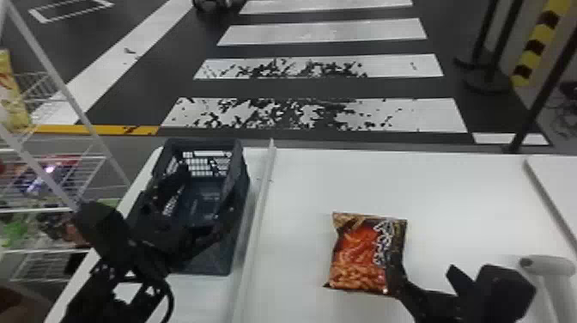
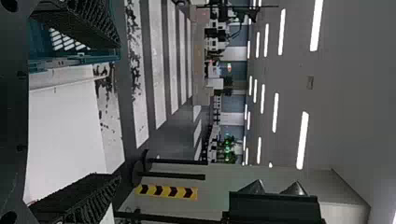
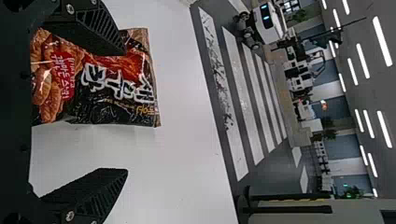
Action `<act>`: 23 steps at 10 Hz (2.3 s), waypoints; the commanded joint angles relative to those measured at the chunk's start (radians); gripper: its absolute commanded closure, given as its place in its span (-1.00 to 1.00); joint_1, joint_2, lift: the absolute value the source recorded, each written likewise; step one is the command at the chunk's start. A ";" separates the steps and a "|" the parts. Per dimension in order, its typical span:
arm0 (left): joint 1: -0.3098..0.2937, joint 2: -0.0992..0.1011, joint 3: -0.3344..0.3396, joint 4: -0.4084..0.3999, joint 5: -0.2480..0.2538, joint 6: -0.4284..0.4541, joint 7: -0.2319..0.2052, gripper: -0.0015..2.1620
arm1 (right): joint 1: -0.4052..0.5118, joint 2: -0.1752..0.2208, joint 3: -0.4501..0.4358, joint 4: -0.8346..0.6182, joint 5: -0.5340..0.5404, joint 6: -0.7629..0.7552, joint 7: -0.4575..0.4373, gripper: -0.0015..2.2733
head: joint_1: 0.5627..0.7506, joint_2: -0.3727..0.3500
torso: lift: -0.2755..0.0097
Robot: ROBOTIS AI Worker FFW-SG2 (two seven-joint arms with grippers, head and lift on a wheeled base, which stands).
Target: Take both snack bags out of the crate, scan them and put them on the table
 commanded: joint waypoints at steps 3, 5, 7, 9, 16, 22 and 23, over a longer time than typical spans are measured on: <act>0.091 0.003 0.013 0.042 -0.014 -0.252 -0.003 -1.00 | -0.067 0.020 -0.154 -0.045 -0.161 0.375 0.077 -0.90 | 0.41 0.51 | 0.28; 0.125 0.003 0.013 0.068 -0.012 -0.316 -0.001 -1.00 | -0.101 0.020 -0.237 -0.050 -0.251 0.550 0.128 -0.89 | 0.41 0.51 | 0.28; 0.130 0.003 0.012 0.082 -0.011 -0.322 0.000 -1.00 | -0.121 0.020 -0.279 -0.056 -0.339 0.605 0.139 -0.89 | 0.41 0.53 | 0.28; 0.128 0.003 0.003 0.091 -0.012 -0.319 0.002 -1.00 | -0.144 0.020 -0.329 -0.054 -0.434 0.673 0.168 -0.89 | 0.41 0.55 | 0.28; 0.124 0.000 -0.022 0.129 -0.012 -0.319 0.008 -1.00 | -0.190 0.020 -0.373 -0.007 -0.552 0.820 0.172 -0.89 | 0.41 0.61 | 0.28; 0.124 0.001 -0.030 0.137 -0.012 -0.316 0.009 -1.00 | -0.259 0.020 -0.384 0.107 -0.586 0.842 0.174 -0.89 | 0.41 0.65 | 0.28; 0.124 0.003 -0.030 0.139 -0.012 -0.319 0.009 -1.00 | -0.270 0.020 -0.384 0.125 -0.589 0.842 0.174 -0.89 | 0.41 0.66 | 0.28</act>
